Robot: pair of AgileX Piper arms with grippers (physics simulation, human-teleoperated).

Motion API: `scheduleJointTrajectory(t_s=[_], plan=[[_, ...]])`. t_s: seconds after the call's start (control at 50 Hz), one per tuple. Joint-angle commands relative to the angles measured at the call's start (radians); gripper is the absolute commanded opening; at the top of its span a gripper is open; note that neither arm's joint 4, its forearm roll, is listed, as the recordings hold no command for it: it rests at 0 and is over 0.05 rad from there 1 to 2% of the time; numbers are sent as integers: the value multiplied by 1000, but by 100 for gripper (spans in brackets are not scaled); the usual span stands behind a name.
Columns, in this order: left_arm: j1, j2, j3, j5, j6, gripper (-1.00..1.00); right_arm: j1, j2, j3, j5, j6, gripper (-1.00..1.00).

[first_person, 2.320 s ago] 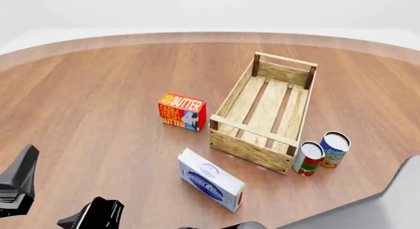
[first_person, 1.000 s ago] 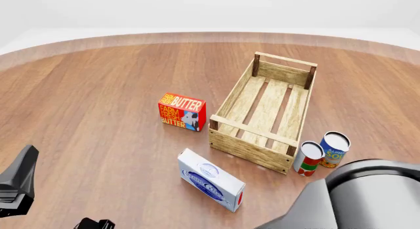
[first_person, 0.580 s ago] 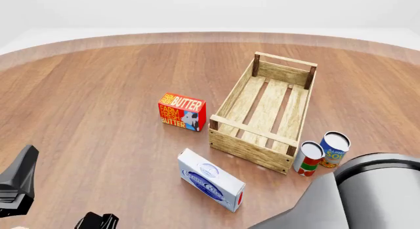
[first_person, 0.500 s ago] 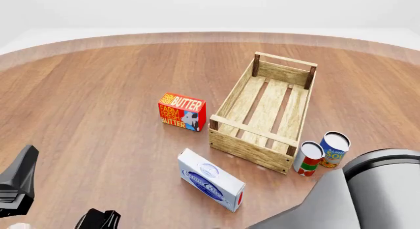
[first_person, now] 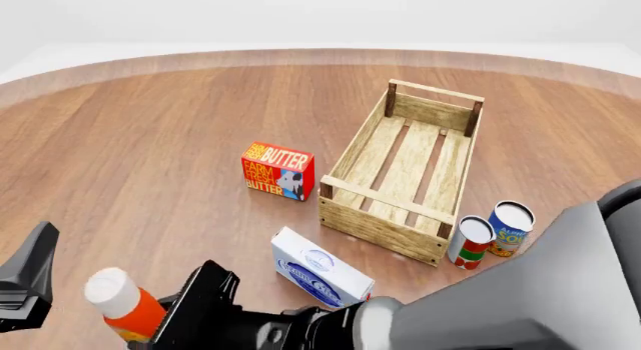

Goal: Pick up the ketchup, and put it in the wooden tray.

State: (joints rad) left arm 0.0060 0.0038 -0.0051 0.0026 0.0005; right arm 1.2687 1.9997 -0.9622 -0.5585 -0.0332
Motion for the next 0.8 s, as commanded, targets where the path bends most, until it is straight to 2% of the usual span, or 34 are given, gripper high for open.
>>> scheduleJointTrajectory(t_s=[0.02, 0.26, 0.32, 0.62, 0.8], plan=[[0, 0, 0, 0, 0, 100, -44, -42, 37, -8, 2, -100], [0, 0, 0, 0, 0, 100, -94, -139, 43, 71, -40, -100], [0, 0, 0, 0, 0, 100, -135, -177, 34, 105, -66, -100], [0, 0, 0, 0, 0, 100, -257, -233, -29, 211, -110, -100], [0, 0, 0, 0, 0, 100, -362, -278, -64, 279, -118, -100]])
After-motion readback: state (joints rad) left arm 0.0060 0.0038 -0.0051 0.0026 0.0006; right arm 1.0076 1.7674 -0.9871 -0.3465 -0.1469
